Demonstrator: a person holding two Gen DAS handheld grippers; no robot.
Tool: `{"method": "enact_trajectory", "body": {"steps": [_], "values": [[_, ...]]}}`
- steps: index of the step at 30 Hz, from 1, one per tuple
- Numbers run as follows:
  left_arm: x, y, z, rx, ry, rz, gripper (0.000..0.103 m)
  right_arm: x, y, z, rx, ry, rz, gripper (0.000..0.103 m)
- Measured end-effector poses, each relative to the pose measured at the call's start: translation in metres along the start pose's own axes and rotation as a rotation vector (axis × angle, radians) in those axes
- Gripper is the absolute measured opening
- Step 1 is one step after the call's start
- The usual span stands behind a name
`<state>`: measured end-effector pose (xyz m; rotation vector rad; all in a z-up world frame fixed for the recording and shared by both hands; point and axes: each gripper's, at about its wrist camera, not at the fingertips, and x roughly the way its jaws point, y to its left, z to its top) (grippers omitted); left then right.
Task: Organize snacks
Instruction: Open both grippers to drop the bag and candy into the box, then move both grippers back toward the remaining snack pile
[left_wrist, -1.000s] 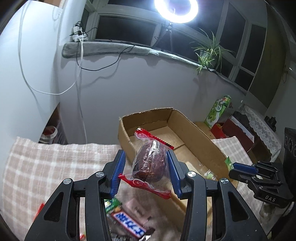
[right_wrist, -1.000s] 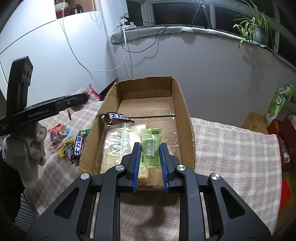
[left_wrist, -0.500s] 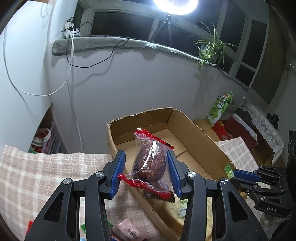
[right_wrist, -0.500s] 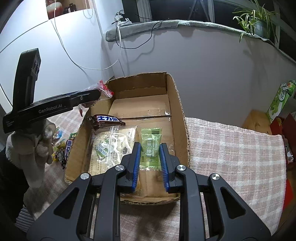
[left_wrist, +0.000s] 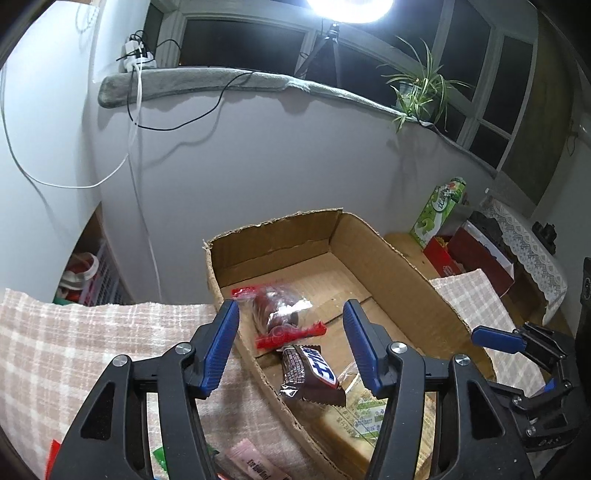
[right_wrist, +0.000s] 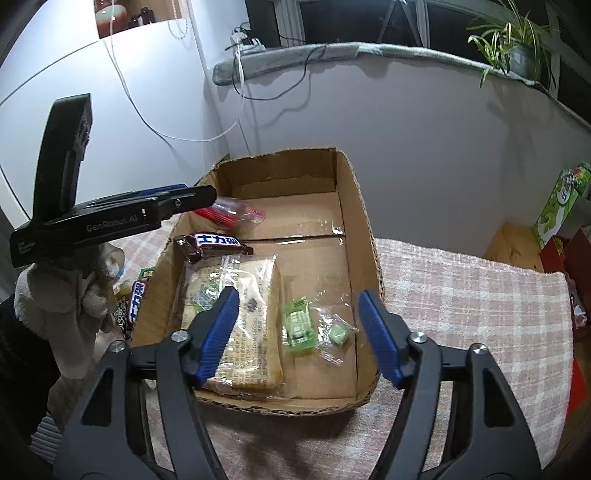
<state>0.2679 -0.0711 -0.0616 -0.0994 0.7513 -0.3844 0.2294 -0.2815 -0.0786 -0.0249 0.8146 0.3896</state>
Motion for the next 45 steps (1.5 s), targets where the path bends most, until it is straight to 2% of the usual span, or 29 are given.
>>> {"method": "enact_trajectory", "body": {"steps": [11, 21, 31, 38, 41, 45], "values": [[-0.019, 0.001, -0.001, -0.009, -0.025, -0.007, 0.058, -0.010, 0.009, 0.000, -0.004, -0.002, -0.001, 0.070], [-0.069, 0.015, -0.012, -0.040, -0.079, 0.003, 0.058, -0.032, 0.040, -0.002, -0.041, -0.025, 0.024, 0.070], [-0.125, 0.047, -0.042, -0.085, -0.121, 0.055, 0.058, -0.048, 0.087, -0.015, -0.089, -0.039, 0.106, 0.070], [-0.150, 0.076, -0.068, -0.127, -0.118, 0.118, 0.058, -0.037, 0.126, -0.028, -0.130, -0.005, 0.188, 0.070], [-0.156, 0.093, -0.080, -0.162, -0.107, 0.142, 0.058, -0.027, 0.141, -0.032, -0.141, 0.019, 0.217, 0.057], [-0.161, 0.112, -0.094, -0.214, -0.096, 0.158, 0.058, -0.016, 0.160, -0.034, -0.152, 0.043, 0.251, 0.054]]}}
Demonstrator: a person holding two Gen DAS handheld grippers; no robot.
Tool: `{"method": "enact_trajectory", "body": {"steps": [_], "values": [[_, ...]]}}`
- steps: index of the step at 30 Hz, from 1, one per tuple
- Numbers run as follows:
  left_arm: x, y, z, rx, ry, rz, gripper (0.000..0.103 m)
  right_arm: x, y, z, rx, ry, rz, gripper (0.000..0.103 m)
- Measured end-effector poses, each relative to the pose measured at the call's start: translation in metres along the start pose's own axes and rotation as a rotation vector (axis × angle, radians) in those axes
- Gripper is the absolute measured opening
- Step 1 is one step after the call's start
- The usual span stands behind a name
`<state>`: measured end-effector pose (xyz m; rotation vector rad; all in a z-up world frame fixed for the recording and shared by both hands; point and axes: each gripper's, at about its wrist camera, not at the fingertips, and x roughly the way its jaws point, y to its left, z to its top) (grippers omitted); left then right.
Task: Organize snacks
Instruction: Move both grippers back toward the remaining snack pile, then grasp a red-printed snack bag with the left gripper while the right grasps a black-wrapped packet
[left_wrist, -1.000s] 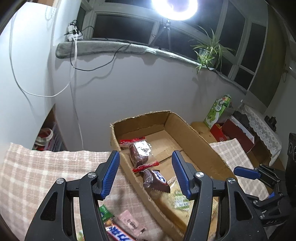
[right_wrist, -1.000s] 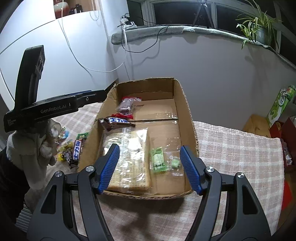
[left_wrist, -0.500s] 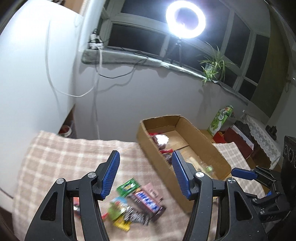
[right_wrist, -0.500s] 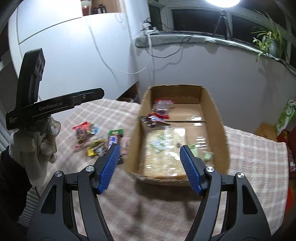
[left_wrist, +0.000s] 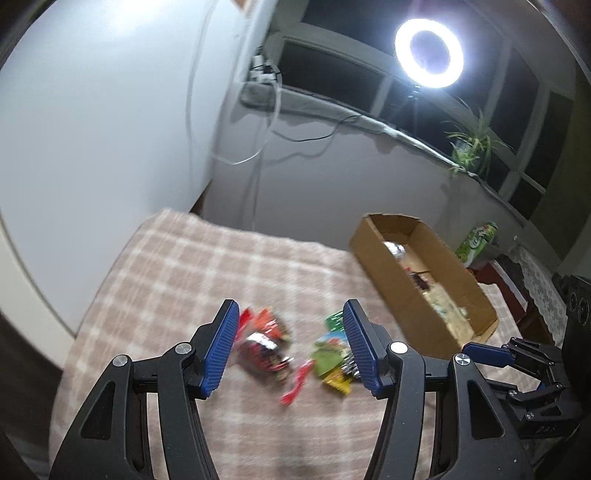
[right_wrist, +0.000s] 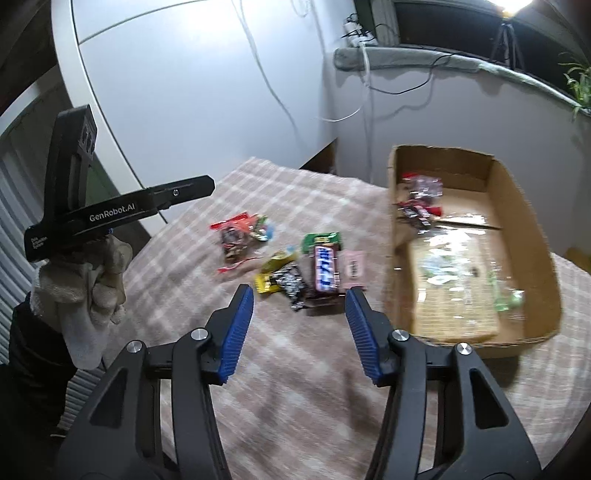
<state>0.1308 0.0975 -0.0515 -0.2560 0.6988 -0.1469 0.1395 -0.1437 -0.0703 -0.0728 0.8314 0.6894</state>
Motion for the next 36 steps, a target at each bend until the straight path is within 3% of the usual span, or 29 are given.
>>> {"method": "enact_trajectory", "body": {"steps": [3, 12, 16, 29, 36], "values": [[0.001, 0.011, -0.008, -0.024, 0.018, 0.004, 0.058, 0.012, 0.010, 0.001, -0.007, 0.017, 0.015, 0.041], [0.017, 0.022, -0.026, -0.064, 0.082, -0.026, 0.057, 0.053, 0.025, 0.003, -0.003, 0.074, -0.014, 0.038], [0.027, 0.023, -0.031, -0.069, 0.105, -0.027, 0.057, 0.073, 0.026, 0.003, 0.014, 0.105, -0.030, 0.029], [0.054, 0.028, -0.032, -0.083, 0.150, -0.011, 0.057, 0.111, 0.017, 0.010, 0.043, 0.114, -0.133, 0.029], [0.068, 0.027, -0.034, -0.070, 0.177, -0.005, 0.057, 0.122, 0.016, 0.011, 0.018, 0.153, -0.103, 0.031]]}}
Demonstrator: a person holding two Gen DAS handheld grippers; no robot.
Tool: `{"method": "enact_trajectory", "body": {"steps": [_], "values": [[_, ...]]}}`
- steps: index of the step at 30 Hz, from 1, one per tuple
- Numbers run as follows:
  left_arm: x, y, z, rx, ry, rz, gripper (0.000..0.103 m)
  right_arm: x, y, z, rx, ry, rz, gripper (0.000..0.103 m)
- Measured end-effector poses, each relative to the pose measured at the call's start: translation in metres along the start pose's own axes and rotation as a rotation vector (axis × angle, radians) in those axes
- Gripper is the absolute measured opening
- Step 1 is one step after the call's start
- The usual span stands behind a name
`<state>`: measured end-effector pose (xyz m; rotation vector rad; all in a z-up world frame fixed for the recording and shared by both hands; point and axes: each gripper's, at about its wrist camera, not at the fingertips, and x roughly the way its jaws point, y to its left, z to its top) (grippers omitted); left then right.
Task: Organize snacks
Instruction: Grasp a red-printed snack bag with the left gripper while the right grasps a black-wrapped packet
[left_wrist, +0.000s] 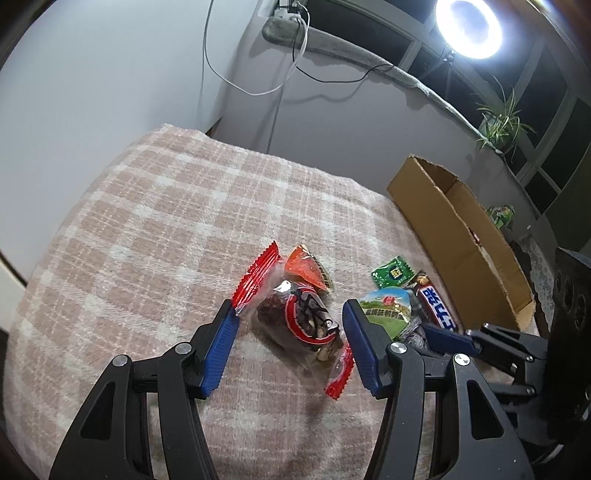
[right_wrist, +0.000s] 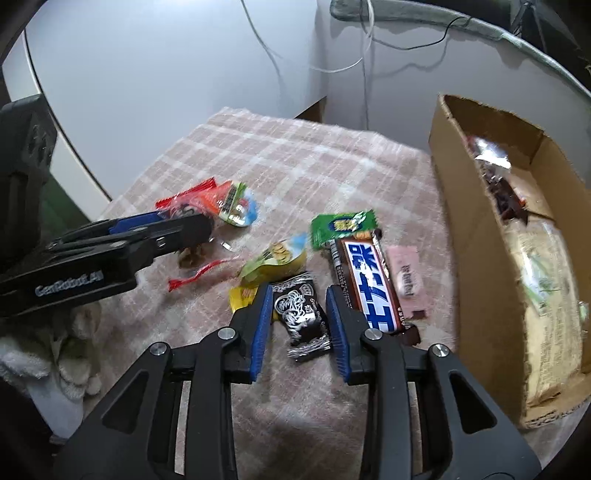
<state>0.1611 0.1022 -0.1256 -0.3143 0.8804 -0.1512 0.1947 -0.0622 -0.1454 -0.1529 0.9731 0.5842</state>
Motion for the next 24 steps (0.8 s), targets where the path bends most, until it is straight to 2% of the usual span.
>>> {"method": "enact_trajectory", "body": {"steps": [5, 8, 13, 24], "values": [[0.004, -0.001, 0.001, 0.010, 0.003, 0.017, 0.056, -0.001, 0.004, -0.006, -0.028, -0.013, -0.007, 0.031], [0.003, -0.003, -0.001, 0.024, 0.001, 0.007, 0.046, -0.001, 0.008, -0.007, -0.044, -0.007, -0.019, 0.031], [0.002, -0.003, -0.003, 0.028, -0.009, 0.005, 0.043, -0.004, 0.010, -0.010, -0.064, -0.011, -0.026, 0.026], [-0.012, -0.003, -0.010, 0.021, -0.030, 0.014, 0.042, -0.019, -0.001, -0.020, 0.013, -0.036, 0.015, 0.026]]}}
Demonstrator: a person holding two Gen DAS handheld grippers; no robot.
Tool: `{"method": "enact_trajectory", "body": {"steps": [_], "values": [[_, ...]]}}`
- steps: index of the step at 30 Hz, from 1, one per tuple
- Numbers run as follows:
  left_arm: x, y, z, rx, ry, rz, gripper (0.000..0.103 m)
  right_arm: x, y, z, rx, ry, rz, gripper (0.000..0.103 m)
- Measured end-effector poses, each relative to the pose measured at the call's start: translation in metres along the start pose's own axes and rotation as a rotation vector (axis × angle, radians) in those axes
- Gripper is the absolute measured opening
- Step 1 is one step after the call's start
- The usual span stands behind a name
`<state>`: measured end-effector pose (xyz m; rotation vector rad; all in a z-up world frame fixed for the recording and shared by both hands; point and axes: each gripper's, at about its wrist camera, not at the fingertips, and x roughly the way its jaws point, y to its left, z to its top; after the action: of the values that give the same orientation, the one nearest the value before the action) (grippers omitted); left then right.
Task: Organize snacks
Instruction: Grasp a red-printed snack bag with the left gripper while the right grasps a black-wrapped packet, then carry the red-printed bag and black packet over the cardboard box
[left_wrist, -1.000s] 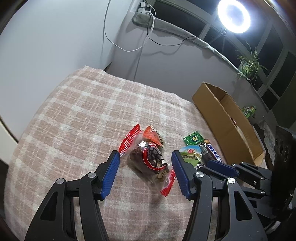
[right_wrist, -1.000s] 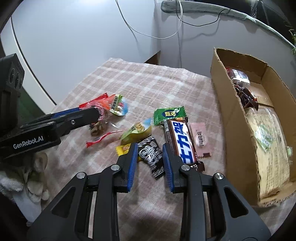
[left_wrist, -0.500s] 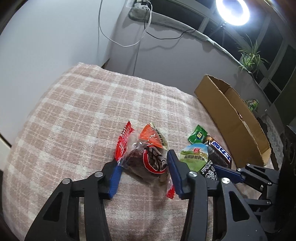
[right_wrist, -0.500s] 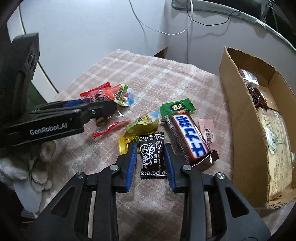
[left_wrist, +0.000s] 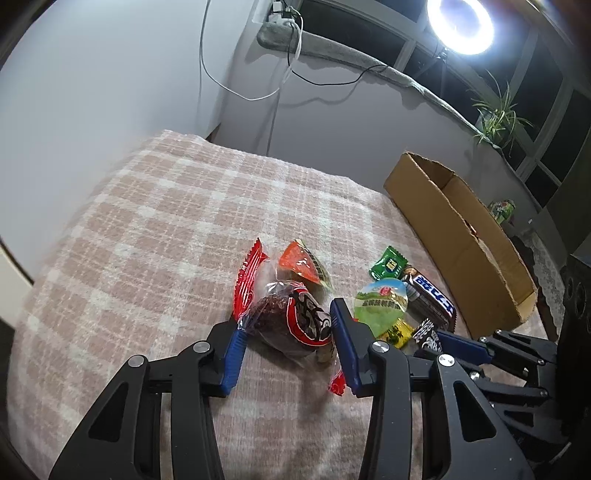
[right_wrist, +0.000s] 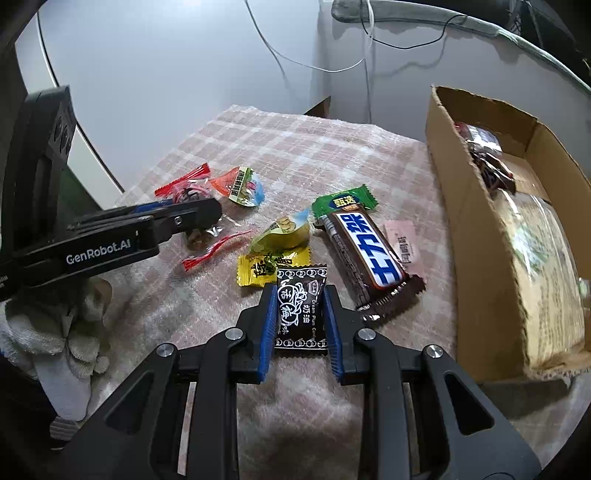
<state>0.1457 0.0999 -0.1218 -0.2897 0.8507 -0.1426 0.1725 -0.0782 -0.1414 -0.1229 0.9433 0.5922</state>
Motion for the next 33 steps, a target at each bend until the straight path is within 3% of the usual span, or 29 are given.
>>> {"method": "enact_trajectory", "body": {"steps": [21, 33], "values": [[-0.062, -0.020, -0.002, -0.004, -0.125, -0.031, 0.042, -0.069, -0.009, -0.009, 0.046, -0.118, 0.045, 0.026], [-0.066, -0.054, 0.007, 0.035, -0.146, -0.077, 0.042, -0.113, -0.046, -0.013, 0.093, -0.188, 0.016, 0.026]]}}
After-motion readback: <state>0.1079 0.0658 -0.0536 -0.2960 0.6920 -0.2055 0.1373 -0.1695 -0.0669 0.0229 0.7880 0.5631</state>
